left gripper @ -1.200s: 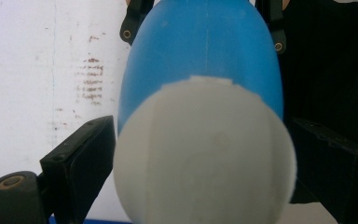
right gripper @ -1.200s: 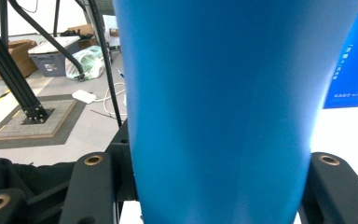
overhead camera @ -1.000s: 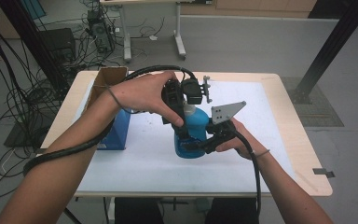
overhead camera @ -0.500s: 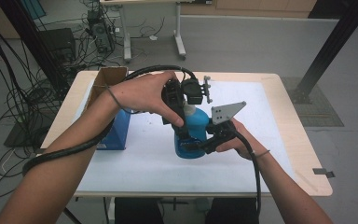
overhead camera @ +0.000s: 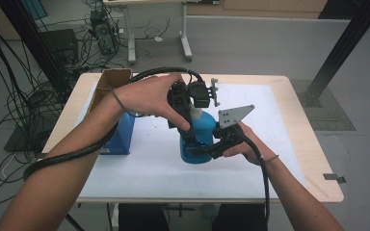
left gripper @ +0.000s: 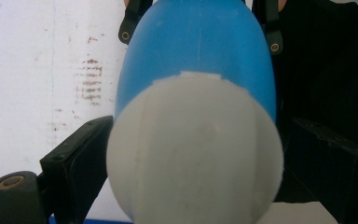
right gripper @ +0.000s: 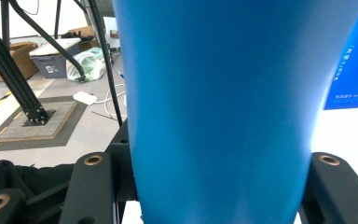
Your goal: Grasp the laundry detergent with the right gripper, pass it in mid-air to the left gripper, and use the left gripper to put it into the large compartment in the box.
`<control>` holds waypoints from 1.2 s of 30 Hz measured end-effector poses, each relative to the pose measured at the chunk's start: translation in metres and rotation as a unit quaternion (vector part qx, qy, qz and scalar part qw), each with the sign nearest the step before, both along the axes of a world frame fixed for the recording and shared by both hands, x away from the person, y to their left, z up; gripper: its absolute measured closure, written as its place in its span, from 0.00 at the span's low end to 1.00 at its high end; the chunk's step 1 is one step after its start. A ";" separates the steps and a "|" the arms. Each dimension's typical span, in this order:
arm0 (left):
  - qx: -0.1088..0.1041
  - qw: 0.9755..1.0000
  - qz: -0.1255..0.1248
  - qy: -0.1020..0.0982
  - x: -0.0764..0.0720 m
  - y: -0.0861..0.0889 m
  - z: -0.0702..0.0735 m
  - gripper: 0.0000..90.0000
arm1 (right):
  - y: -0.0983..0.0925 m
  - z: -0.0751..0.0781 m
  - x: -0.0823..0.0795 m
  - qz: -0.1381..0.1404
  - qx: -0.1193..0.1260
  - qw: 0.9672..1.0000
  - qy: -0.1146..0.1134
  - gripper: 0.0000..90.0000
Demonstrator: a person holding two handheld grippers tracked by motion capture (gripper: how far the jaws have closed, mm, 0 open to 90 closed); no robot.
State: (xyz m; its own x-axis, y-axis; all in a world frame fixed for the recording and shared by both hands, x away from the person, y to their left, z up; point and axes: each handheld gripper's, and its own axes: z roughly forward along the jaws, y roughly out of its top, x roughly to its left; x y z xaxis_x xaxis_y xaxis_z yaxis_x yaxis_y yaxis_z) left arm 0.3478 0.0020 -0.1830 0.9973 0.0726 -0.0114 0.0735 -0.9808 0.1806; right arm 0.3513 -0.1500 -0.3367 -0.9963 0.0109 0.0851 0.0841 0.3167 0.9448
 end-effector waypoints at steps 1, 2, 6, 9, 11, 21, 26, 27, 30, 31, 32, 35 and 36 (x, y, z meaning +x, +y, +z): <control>0.001 1.000 0.000 -0.001 0.000 0.000 0.000 0.11 | 0.000 0.000 0.000 0.000 0.000 1.000 -0.001 0.48; 0.000 1.000 -0.001 0.000 0.000 0.000 0.000 0.11 | 0.000 0.000 0.000 0.000 0.000 1.000 0.000 0.48; 0.000 1.000 -0.002 0.000 0.000 0.000 0.001 0.11 | 0.000 0.000 0.000 0.000 0.000 1.000 0.000 0.48; -0.001 1.000 -0.002 0.000 0.000 0.000 0.001 0.11 | 0.000 0.000 0.000 0.000 0.000 1.000 -0.001 0.48; -0.001 1.000 -0.001 -0.001 0.000 0.000 0.001 0.11 | 0.000 0.000 0.000 0.000 -0.001 1.000 -0.002 0.48; -0.001 1.000 -0.002 -0.001 0.000 0.001 0.001 0.11 | 0.001 -0.001 0.000 0.001 -0.002 1.000 0.001 0.48; 0.000 1.000 -0.002 -0.001 0.000 0.001 0.002 0.11 | 0.002 0.000 0.001 0.002 -0.004 1.000 0.001 0.48; -0.001 1.000 -0.001 -0.001 0.000 0.001 0.002 0.11 | 0.002 0.000 0.001 0.003 -0.004 1.000 0.001 0.48; 0.001 1.000 0.000 -0.001 0.000 0.001 0.002 0.11 | 0.002 0.000 0.001 0.002 -0.004 1.000 0.002 0.48; 0.001 1.000 -0.001 -0.001 0.000 0.001 0.001 0.11 | 0.002 0.000 0.001 0.003 -0.004 1.000 0.002 0.48; 0.001 1.000 -0.001 -0.001 0.000 0.001 0.001 0.11 | 0.002 0.000 0.001 0.003 -0.004 1.000 0.002 0.48; 0.001 1.000 -0.003 0.000 0.000 0.001 0.002 0.11 | 0.002 0.000 0.001 0.001 -0.005 1.000 0.003 0.48; 0.001 1.000 -0.003 0.000 0.000 0.001 0.002 0.11 | 0.002 0.000 0.001 0.001 -0.005 1.000 0.003 0.48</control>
